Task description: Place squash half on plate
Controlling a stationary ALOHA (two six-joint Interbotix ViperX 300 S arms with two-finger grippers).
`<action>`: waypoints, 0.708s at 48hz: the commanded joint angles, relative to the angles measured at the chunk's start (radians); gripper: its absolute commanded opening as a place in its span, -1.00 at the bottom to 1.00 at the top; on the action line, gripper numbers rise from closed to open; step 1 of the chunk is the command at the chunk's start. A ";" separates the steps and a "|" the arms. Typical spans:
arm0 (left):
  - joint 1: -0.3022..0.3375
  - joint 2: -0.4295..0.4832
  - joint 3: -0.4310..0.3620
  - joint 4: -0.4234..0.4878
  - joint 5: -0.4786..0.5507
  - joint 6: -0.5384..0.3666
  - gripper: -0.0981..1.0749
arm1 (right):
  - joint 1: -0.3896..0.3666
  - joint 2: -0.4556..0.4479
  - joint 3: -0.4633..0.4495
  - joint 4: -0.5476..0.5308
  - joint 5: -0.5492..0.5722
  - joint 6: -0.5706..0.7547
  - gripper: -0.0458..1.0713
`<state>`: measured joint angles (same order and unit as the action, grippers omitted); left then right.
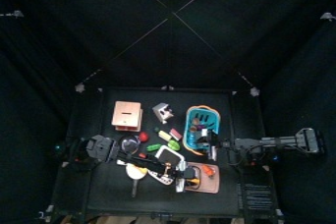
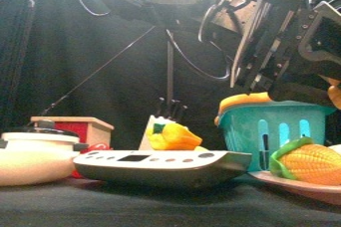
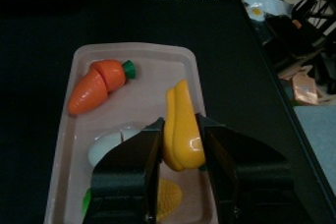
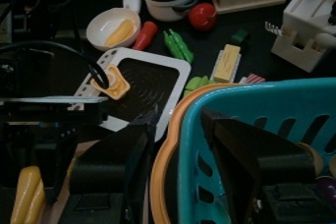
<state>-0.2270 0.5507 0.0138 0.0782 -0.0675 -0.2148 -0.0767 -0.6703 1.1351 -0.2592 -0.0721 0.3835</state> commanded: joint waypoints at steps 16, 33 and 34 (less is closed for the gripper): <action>0.005 0.003 -0.032 -0.038 -0.003 0.000 0.34 | 0.002 -0.008 -0.008 -0.002 -0.005 -0.002 0.50; 0.009 0.005 -0.038 -0.052 -0.003 -0.002 0.60 | 0.002 -0.006 -0.008 0.000 -0.005 -0.002 0.50; 0.009 0.005 -0.038 -0.055 -0.003 -0.002 0.60 | 0.002 -0.006 -0.006 -0.002 -0.005 -0.002 0.50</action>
<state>-0.2240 0.5752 0.0092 0.0291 -0.0675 -0.2163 -0.0767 -0.6703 1.1351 -0.2608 -0.0721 0.3835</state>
